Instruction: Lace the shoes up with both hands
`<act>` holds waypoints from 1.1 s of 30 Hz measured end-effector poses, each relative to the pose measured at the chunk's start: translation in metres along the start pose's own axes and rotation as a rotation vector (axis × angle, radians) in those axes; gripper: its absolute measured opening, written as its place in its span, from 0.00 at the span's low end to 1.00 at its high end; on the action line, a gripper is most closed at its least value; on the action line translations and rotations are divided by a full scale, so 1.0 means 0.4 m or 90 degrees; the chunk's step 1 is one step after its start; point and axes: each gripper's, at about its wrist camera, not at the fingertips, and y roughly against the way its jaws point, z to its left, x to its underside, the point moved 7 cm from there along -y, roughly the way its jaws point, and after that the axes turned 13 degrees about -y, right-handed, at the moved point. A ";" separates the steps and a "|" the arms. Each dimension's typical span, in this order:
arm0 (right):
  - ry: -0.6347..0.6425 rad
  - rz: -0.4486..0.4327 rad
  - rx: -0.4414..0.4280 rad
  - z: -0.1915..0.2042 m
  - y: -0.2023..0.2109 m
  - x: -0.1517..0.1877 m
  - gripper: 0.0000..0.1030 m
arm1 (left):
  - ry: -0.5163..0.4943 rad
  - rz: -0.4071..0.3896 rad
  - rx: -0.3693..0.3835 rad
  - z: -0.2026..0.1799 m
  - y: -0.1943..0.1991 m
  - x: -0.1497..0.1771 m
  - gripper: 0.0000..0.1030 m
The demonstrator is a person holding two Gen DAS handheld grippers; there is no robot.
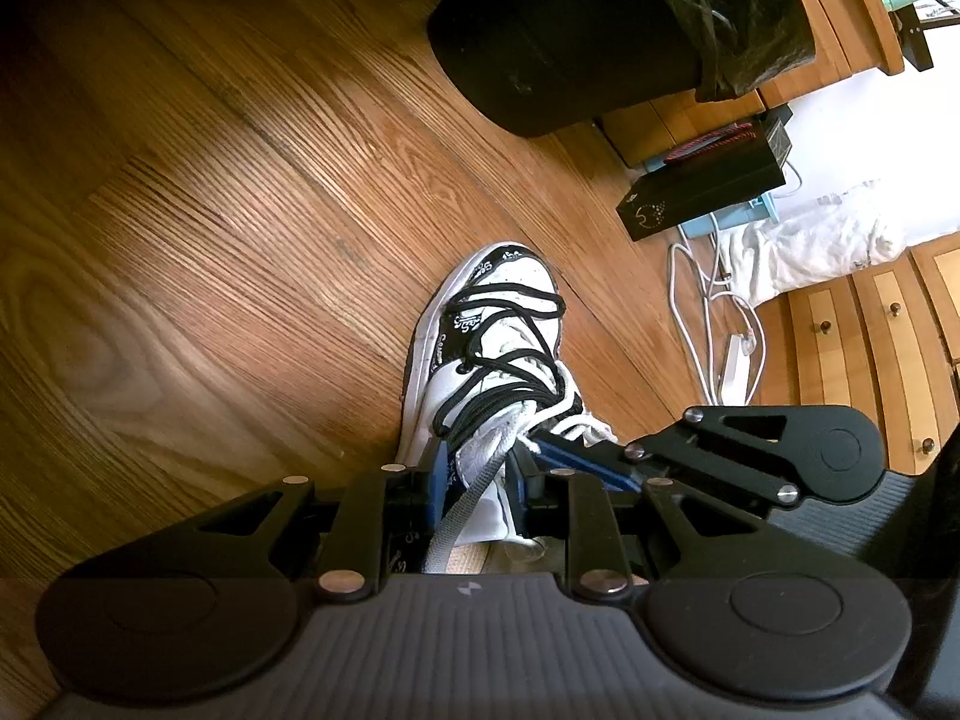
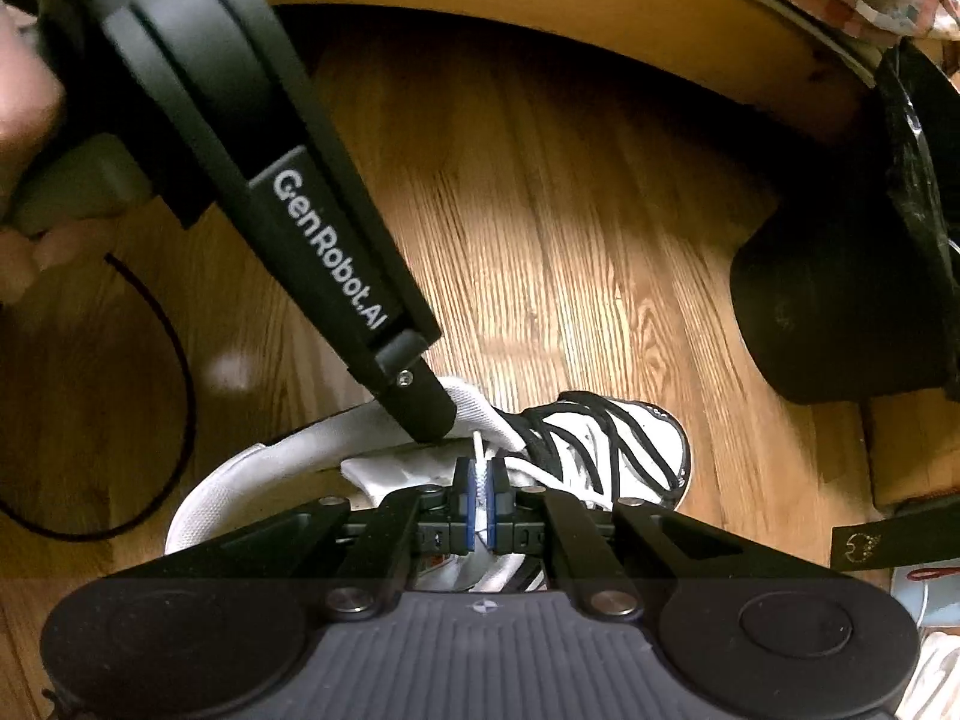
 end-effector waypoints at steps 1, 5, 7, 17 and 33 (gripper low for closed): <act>-0.001 -0.001 0.000 -0.003 -0.003 -0.001 0.03 | -0.001 0.000 0.000 0.000 0.000 0.000 0.23; 0.003 0.007 -0.001 0.001 -0.014 -0.005 0.03 | -0.003 0.000 -0.001 0.000 0.001 0.000 0.23; 0.007 0.008 -0.003 0.005 -0.021 -0.006 0.03 | -0.003 0.001 -0.002 0.000 0.001 0.000 0.23; 0.002 -0.006 -0.013 0.006 -0.015 -0.020 0.03 | -0.014 0.003 -0.002 -0.005 0.002 -0.001 0.23; 0.006 -0.029 -0.011 -0.010 -0.008 -0.020 0.07 | 0.010 0.002 0.005 -0.001 0.006 0.001 0.24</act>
